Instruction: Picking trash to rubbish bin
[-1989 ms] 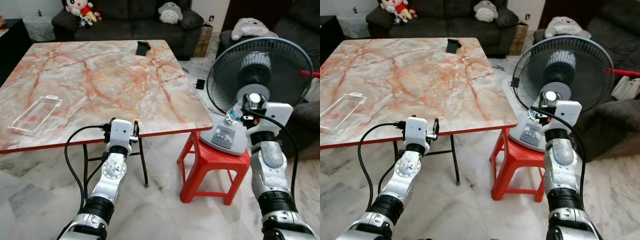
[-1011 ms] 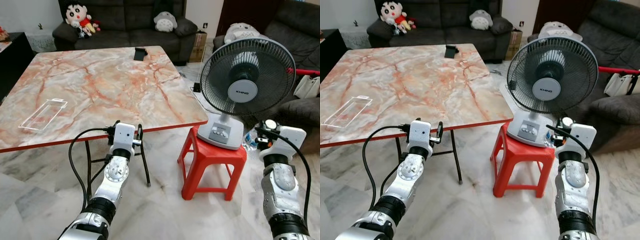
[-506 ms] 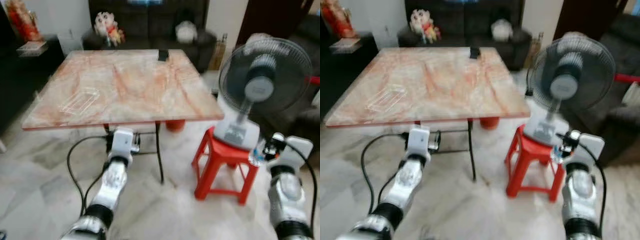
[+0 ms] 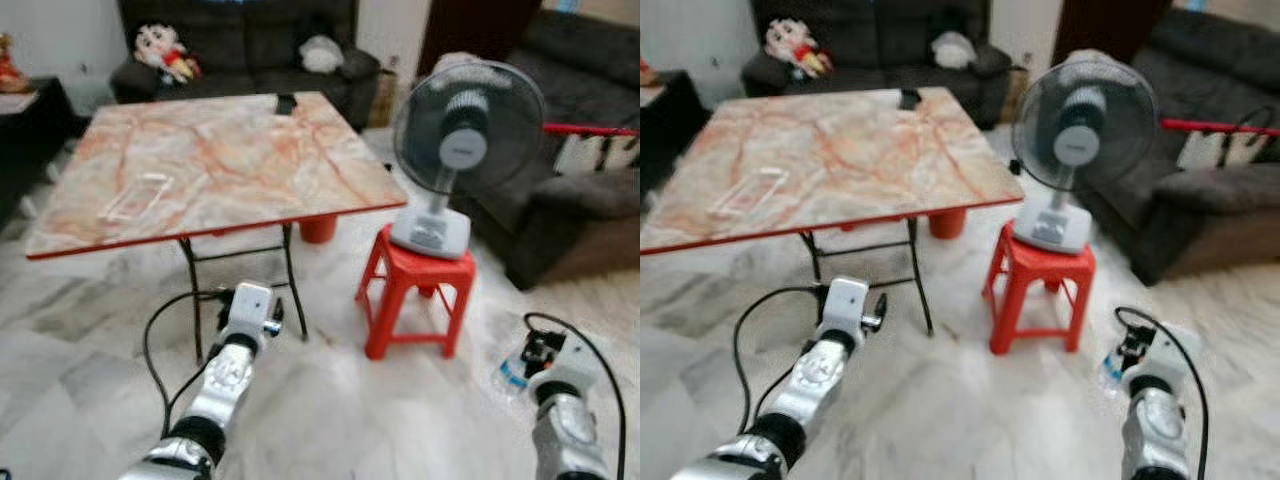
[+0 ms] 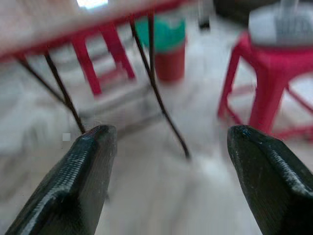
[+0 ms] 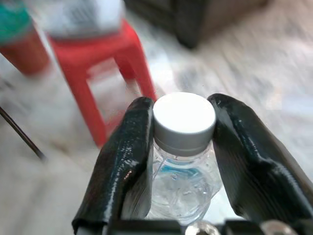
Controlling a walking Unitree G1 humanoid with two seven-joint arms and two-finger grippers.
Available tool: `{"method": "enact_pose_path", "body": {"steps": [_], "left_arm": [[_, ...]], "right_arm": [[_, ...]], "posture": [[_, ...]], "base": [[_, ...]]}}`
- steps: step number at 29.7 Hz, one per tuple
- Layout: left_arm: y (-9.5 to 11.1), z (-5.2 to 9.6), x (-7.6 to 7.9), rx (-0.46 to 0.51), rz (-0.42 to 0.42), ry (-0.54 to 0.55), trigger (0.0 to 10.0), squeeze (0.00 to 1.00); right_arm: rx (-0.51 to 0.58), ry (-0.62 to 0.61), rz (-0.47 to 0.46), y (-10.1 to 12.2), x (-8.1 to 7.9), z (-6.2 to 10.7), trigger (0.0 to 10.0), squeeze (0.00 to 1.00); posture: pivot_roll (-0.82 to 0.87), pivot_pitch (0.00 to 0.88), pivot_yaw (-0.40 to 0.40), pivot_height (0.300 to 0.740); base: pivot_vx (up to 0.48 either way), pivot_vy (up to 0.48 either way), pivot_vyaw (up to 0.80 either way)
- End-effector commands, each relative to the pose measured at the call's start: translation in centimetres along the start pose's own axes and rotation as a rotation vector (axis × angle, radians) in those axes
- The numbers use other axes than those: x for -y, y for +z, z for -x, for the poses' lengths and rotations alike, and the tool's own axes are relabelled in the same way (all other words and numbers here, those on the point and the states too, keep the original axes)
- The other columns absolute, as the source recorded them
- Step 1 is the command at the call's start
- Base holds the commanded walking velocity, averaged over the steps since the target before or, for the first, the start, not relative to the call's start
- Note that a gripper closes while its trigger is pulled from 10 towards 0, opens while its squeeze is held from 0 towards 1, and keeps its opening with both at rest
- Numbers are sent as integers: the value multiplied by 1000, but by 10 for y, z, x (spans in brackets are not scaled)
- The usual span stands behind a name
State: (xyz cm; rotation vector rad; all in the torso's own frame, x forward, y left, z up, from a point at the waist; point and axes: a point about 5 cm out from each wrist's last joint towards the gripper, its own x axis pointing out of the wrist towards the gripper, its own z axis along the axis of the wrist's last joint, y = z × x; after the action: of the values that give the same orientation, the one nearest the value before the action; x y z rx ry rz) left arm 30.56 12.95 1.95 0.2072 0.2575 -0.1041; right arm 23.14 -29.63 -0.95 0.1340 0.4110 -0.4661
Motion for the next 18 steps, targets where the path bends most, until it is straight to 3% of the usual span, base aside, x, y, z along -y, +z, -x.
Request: {"method": "enact_pose_path", "body": {"steps": [1,2,3,4,6,9,13,18], "left_arm": [[-24,9,3,-125,-2,-19,10000,0],[-24,9,3,-125,-2,-19,10000,0],[-45,19,3,-225,-7,-29,10000,0],[-45,19,3,-225,-7,-29,10000,0],[-76,38,5,-376,-2,-45,10000,0],[-98,56,5,-476,15,-47,10000,0],[-114,70,4,-542,35,-38,10000,0],[-120,76,2,-569,30,-40,10000,0]], "right_arm": [[-101,-35,19,-20,9,7,10000,0],[-101,-35,19,-20,9,7,10000,0],[-190,-64,23,-42,17,17,10000,0],[-190,-64,23,-42,17,17,10000,0],[-324,-114,37,-74,28,37,10000,0],[-395,-141,27,-93,34,52,10000,0],[-420,-142,9,-103,37,61,10000,0],[-425,-146,1,-105,37,62,10000,0]], "posture": [[-176,9,-57,740],[-176,9,-57,740],[-172,10,-53,740],[-172,10,-53,740],[-176,10,-51,740],[-164,16,-48,740],[-158,29,-41,740],[-157,34,-31,740]], "base": [[0,0,0],[0,0,0],[0,0,400],[0,0,400],[0,0,684],[0,0,800],[0,0,800],[0,0,749]]}}
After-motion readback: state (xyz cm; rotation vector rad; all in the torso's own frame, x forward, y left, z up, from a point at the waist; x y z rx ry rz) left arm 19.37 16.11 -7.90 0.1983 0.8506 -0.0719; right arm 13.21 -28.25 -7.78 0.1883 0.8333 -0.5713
